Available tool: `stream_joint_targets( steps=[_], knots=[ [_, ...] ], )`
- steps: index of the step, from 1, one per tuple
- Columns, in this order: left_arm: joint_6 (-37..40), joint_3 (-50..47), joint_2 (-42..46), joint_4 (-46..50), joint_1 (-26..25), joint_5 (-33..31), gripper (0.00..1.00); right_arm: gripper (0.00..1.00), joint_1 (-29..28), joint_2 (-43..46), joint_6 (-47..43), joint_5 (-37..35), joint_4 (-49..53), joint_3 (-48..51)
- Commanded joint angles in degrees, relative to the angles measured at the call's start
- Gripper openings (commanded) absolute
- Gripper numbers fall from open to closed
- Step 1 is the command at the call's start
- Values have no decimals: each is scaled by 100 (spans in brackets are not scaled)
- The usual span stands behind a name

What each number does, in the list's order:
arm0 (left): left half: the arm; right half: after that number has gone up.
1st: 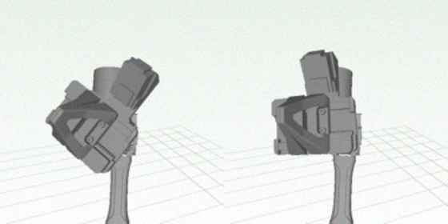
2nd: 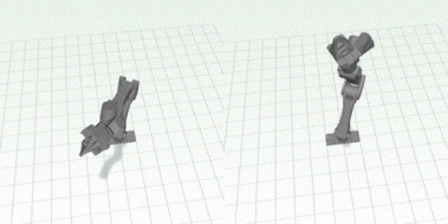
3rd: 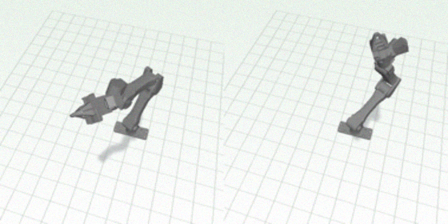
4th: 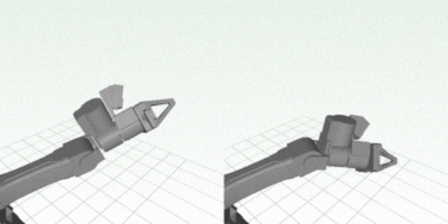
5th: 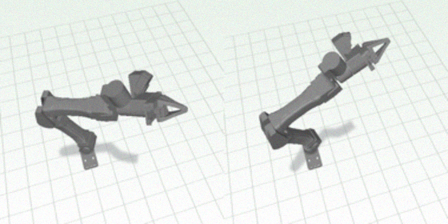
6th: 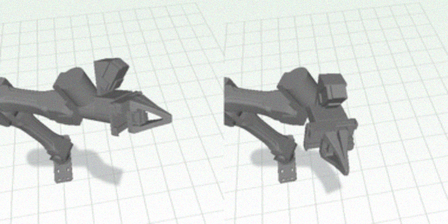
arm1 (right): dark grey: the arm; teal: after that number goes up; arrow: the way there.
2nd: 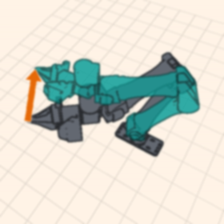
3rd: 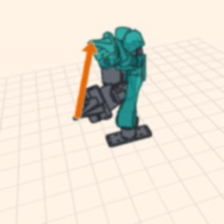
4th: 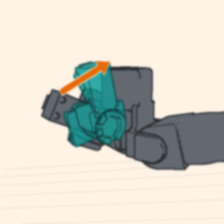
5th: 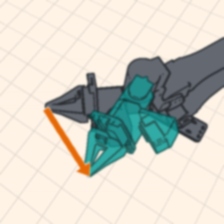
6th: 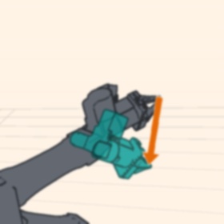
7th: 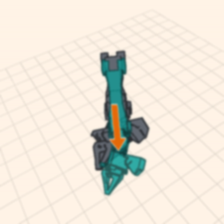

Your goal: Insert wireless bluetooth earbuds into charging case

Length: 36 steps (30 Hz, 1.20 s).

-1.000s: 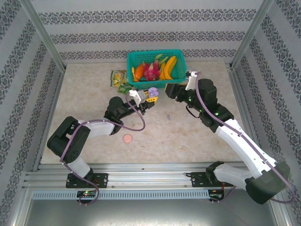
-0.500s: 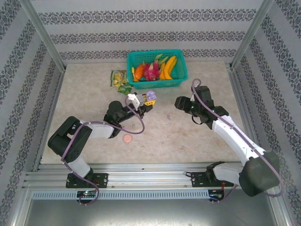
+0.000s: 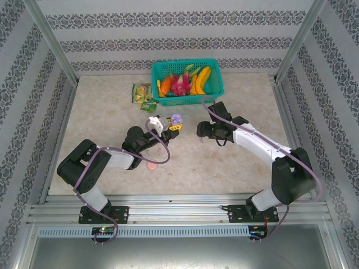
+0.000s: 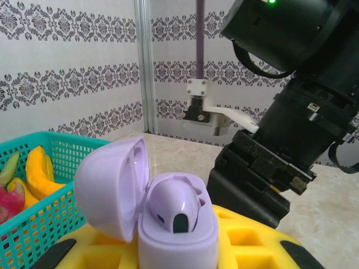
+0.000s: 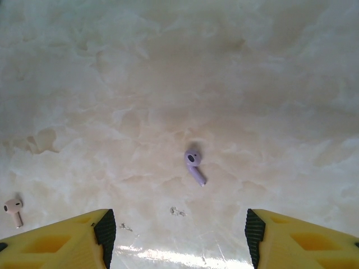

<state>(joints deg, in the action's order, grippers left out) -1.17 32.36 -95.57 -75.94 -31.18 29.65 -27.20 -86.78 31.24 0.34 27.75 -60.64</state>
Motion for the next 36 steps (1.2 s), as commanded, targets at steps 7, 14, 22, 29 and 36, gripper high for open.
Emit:
stream_joint_targets(
  steps=[7,14,22,29,36],
  knots=[
    [-151,-154,3,-545,-56,-65,0,66,-266,-717,-327,-588,534,-566],
    [-113,-155,-43,-553,-51,-60,0,66,-303,-1083,-361,-659,720,-734],
    [-149,-149,-85,-553,-48,-40,0,65,-321,-1288,-408,-657,820,-835],
    [-167,-186,-54,-551,-47,-48,0,62,-315,-1728,-384,-627,830,-1115],
    [-166,-172,-67,-553,-47,-63,0,58,-346,-2064,-59,-691,867,-1341]
  ],
)
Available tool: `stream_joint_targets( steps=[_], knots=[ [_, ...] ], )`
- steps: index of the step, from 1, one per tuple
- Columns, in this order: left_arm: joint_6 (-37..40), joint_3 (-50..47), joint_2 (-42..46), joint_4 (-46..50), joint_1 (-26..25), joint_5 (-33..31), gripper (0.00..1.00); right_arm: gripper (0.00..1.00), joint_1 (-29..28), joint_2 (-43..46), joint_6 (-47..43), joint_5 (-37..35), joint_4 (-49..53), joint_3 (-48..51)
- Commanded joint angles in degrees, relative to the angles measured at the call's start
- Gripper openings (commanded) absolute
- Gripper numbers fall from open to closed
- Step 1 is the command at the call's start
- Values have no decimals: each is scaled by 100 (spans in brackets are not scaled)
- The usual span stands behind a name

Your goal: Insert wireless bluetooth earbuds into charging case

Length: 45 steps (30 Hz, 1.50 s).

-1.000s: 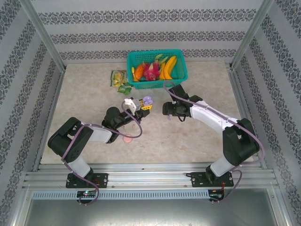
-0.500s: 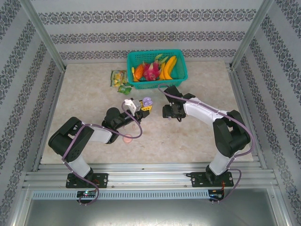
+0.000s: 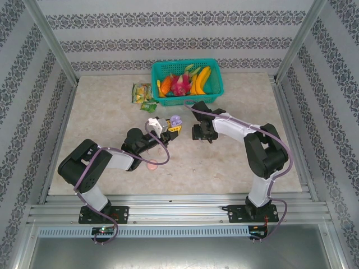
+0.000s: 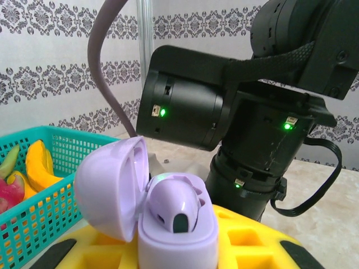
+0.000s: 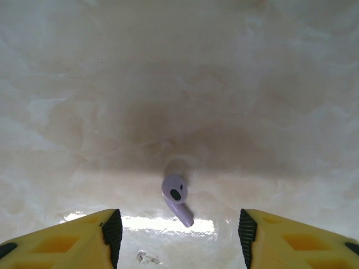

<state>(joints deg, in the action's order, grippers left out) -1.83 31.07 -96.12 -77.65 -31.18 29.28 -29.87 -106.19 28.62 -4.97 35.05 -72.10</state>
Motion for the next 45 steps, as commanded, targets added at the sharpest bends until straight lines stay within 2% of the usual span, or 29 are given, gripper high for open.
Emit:
stream_joint_targets(
  steps=[1,9,20,27,45],
  knots=[
    [-107,-48,-22,-383,-51,-21,0,58,-97,-163,261,-194,143,-219],
    [-108,-11,-21,-383,-47,-3,0,55,-238,-436,443,-355,170,-331],
    [-134,-18,14,-381,-46,-23,0,47,-318,-552,255,-201,47,-279],
    [-149,-2,9,-383,-46,-20,0,41,-353,-495,100,-65,-31,-157],
    [-147,8,32,-382,-46,-41,0,34,-504,-387,-66,73,-51,-147]
  ],
)
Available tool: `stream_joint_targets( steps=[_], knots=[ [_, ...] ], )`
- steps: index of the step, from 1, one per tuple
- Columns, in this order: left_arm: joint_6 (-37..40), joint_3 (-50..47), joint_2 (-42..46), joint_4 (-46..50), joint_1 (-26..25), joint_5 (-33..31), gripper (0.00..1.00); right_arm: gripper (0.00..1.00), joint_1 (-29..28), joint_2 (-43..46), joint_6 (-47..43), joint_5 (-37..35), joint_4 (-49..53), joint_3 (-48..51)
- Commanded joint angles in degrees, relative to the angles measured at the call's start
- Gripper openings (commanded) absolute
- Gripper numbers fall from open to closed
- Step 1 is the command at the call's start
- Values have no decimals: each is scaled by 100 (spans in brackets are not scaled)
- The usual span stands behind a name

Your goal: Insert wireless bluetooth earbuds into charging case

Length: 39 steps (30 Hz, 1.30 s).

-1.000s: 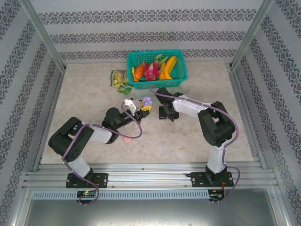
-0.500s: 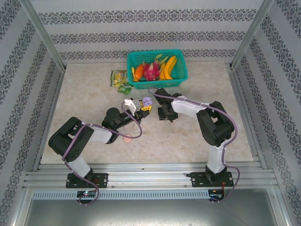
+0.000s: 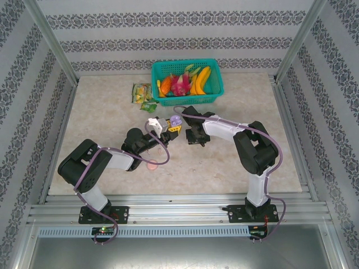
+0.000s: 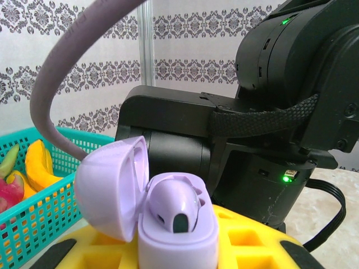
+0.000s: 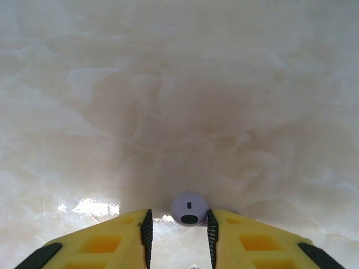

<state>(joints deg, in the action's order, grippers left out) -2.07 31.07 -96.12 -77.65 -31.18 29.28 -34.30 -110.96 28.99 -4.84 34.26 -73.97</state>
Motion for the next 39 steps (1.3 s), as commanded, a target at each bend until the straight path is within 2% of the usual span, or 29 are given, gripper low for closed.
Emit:
stream_joint_targets(
  steps=[1,16,25,34,39],
  knots=[
    [-119,13,32,-375,-49,-36,0,34,-74,91,-105,58,32,41],
    [-145,34,-3,-379,-46,-20,0,34,-164,294,-175,46,30,94],
    [-154,24,18,-383,-46,-19,0,42,-170,395,-223,-172,55,57],
    [-147,-4,110,-382,-48,-21,0,50,-131,555,-830,-201,17,145],
    [-161,18,116,-383,-46,-21,0,56,87,532,-762,123,-162,247]
  ],
)
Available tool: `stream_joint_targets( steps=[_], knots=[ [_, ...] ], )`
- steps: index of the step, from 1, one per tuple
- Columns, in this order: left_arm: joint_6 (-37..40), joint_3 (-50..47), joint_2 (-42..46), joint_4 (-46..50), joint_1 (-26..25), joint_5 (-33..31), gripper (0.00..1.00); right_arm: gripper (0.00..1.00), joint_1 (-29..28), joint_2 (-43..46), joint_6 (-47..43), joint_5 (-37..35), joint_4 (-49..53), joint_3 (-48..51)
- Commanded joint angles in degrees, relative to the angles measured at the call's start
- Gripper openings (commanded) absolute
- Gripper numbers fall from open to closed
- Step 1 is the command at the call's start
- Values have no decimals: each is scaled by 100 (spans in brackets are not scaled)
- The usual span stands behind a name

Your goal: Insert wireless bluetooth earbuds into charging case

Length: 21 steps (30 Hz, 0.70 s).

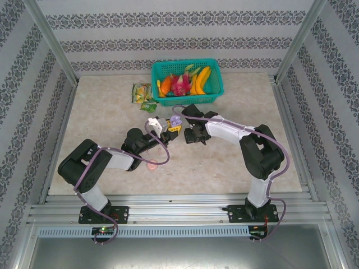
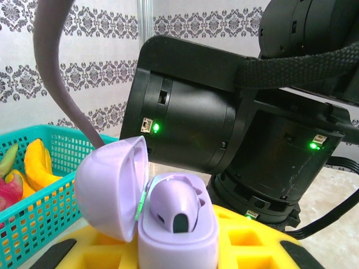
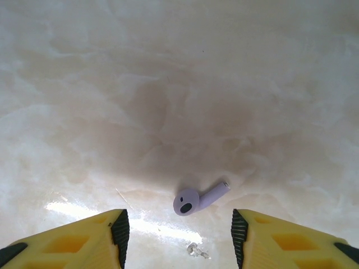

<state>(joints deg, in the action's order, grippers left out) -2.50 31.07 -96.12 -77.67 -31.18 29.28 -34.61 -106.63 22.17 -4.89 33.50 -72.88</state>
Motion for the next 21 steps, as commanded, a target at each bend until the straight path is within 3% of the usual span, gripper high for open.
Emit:
stream_joint_targets(
  steps=[1,7,21],
  knots=[
    [-119,18,119,-385,-48,-25,0,56,148,92,-49,208,-153,155],
    [-137,18,137,-373,-49,-27,0,59,253,-63,141,647,-505,195],
    [-163,41,121,-381,-48,-48,0,59,376,-393,365,925,-695,55]
  ],
)
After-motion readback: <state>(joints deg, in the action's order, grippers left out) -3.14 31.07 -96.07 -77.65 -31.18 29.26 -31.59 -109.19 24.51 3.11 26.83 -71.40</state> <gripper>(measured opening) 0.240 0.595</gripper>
